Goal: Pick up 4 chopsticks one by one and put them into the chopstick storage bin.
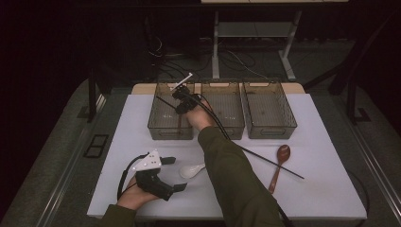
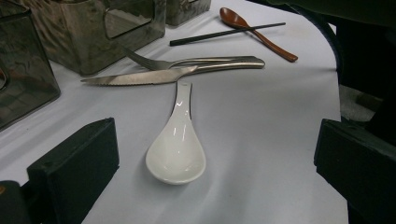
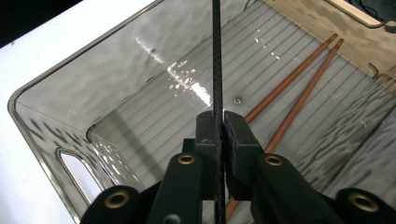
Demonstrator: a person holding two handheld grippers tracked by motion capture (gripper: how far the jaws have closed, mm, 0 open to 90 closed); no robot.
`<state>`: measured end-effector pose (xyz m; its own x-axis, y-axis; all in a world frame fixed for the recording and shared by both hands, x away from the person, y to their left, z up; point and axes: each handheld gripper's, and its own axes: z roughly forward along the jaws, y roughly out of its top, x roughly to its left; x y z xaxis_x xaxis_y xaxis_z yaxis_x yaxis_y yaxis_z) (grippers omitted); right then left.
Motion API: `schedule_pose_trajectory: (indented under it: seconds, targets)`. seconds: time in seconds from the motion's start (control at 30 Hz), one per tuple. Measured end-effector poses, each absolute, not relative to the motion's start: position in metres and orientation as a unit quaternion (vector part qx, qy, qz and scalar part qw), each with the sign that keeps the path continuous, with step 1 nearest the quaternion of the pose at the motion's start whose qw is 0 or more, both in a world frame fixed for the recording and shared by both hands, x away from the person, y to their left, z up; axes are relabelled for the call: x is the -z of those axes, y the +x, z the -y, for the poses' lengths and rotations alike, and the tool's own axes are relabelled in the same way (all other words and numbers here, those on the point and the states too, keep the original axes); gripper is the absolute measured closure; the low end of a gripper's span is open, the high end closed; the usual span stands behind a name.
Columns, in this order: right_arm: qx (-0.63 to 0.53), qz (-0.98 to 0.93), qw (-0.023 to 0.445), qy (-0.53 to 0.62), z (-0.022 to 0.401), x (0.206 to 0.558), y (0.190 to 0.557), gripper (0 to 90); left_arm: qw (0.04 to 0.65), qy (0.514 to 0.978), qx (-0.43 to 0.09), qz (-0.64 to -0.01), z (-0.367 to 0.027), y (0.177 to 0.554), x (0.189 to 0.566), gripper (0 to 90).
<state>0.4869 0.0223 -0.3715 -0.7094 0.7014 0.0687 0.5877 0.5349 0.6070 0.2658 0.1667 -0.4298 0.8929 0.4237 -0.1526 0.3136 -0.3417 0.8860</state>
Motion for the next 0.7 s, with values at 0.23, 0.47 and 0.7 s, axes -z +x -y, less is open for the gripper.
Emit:
schedule_pose_trajectory:
  seconds: [0.23,0.47,0.7]
  targets:
    - [-0.334,-0.864,0.104,0.361,-0.020,0.364,0.484,65.6,0.528,0.817,-0.053,-0.226,-0.167,0.266,0.430,0.0]
    - [-0.354,-0.861,0.098,0.351,-0.014,0.355,0.478,59.3,0.527,0.818,-0.055,-0.224,-0.167,0.267,0.430,0.0]
    - [-0.370,-0.864,0.085,0.332,-0.001,0.351,0.468,51.8,0.523,0.821,-0.058,-0.221,-0.168,0.267,0.430,0.0]
